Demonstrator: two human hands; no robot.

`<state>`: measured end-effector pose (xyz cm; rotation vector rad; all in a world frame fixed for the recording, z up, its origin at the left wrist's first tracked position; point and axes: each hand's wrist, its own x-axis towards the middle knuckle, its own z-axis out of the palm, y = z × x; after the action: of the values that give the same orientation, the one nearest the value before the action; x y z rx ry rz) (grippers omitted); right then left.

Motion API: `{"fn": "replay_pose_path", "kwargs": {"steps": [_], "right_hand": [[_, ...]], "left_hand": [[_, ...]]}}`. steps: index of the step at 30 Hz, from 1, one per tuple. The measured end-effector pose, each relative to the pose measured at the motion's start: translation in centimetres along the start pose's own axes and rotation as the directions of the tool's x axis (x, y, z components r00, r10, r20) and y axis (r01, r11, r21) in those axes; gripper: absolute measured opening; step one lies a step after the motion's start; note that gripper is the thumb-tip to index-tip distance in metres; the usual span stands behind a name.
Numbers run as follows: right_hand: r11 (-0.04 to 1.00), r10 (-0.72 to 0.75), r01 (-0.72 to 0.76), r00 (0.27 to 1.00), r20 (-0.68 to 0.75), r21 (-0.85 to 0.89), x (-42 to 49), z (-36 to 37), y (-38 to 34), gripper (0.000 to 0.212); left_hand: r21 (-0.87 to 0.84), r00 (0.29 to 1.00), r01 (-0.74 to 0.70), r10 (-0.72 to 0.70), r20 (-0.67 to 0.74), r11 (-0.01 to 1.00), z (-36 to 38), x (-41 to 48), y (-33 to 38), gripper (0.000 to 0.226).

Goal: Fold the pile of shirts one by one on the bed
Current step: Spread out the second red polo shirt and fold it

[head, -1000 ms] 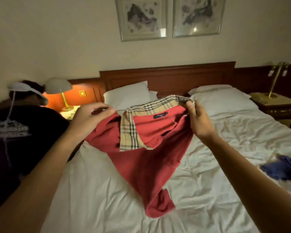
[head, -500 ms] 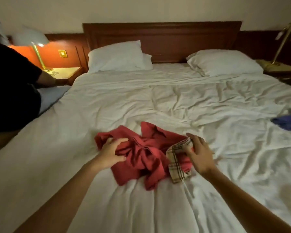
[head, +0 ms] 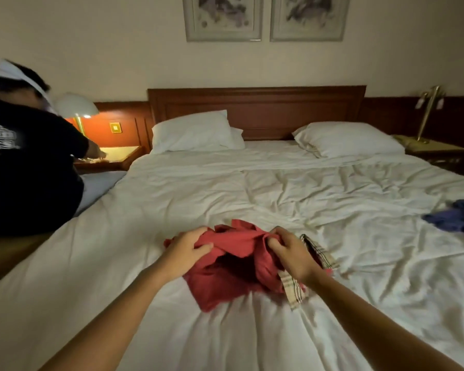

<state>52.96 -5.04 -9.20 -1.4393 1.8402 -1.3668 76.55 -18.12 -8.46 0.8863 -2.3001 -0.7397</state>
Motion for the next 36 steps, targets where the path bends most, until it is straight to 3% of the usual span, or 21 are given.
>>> {"fn": "replay_pose_path", "kwargs": {"steps": [2,5,6,10,12,14,15,19,22,27,29,31,33,36], "right_hand": [[1.000,-0.016,0.016,1.000,-0.015,-0.024,0.2,-2.8,-3.6,0.013],[0.960,-0.067,0.063,0.998,-0.009,-0.273,-0.1,-7.2,-8.4,0.009],[0.939,-0.103,0.098,0.995,0.002,-0.331,-0.8,-8.6,-9.8,0.020],[0.814,-0.344,0.414,0.909,0.237,-0.407,-5.8,-10.0,-13.2,0.065],[0.717,-0.348,0.488,0.869,0.351,-0.498,-8.0,-9.4,-12.8,0.052],[0.671,-0.320,0.492,0.867,0.382,-0.555,-10.0,-9.2,-12.1,0.026],[0.669,-0.324,0.493,0.867,0.379,-0.556,-10.7,-9.5,-11.7,0.023],[0.642,-0.454,0.595,0.803,0.385,-0.484,-12.9,-10.7,-12.7,0.030],[0.730,-0.472,0.554,0.832,0.290,-0.401,-13.6,-12.1,-14.4,0.034],[0.743,-0.412,0.474,0.880,0.236,-0.472,-13.9,-17.3,-16.4,0.026],[0.731,-0.381,0.462,0.887,0.262,-0.502,-14.3,-18.8,-17.8,0.016],[0.715,-0.373,0.446,0.895,0.245,-0.539,-14.5,-20.7,-19.0,0.022],[0.706,-0.380,0.438,0.898,0.224,-0.557,-14.8,-21.8,-19.7,0.034],[0.880,-0.280,0.348,0.930,0.240,-0.322,-15.8,-18.8,-19.9,0.048]], "left_hand": [[-0.084,0.997,-0.065,0.060,-0.054,0.994,-2.3,0.4,3.7,0.007],[-0.146,0.979,-0.178,0.159,-0.130,0.973,-5.0,0.8,9.5,0.013],[-0.160,0.971,-0.214,0.192,-0.140,0.964,-5.7,0.6,11.4,0.013],[-0.153,0.934,-0.355,0.356,-0.026,0.922,-5.4,-2.1,17.3,0.012],[-0.096,0.916,-0.389,0.396,0.068,0.916,-4.9,-3.7,18.7,0.013],[-0.009,0.926,-0.341,0.338,0.168,0.940,-5.2,-5.2,18.4,0.024],[0.020,0.930,-0.299,0.287,0.229,0.954,-5.4,-5.9,17.8,0.029],[0.213,0.919,-0.227,0.137,0.369,0.950,-3.9,-9.0,15.2,0.057],[0.227,0.918,-0.186,0.087,0.387,0.956,-4.9,-9.1,14.8,0.043],[0.218,0.972,-0.117,0.067,0.224,0.969,-10.0,-8.4,16.0,0.051],[0.202,0.987,-0.138,0.116,0.115,0.970,-12.1,-8.6,16.8,0.038],[0.114,0.988,-0.147,0.150,-0.019,0.982,-13.8,-9.5,17.7,0.026],[-0.020,0.974,-0.193,0.189,-0.127,0.981,-14.4,-10.1,18.6,0.036],[-0.055,0.945,-0.311,0.303,-0.123,0.949,-12.9,-10.2,21.7,0.042]]}}
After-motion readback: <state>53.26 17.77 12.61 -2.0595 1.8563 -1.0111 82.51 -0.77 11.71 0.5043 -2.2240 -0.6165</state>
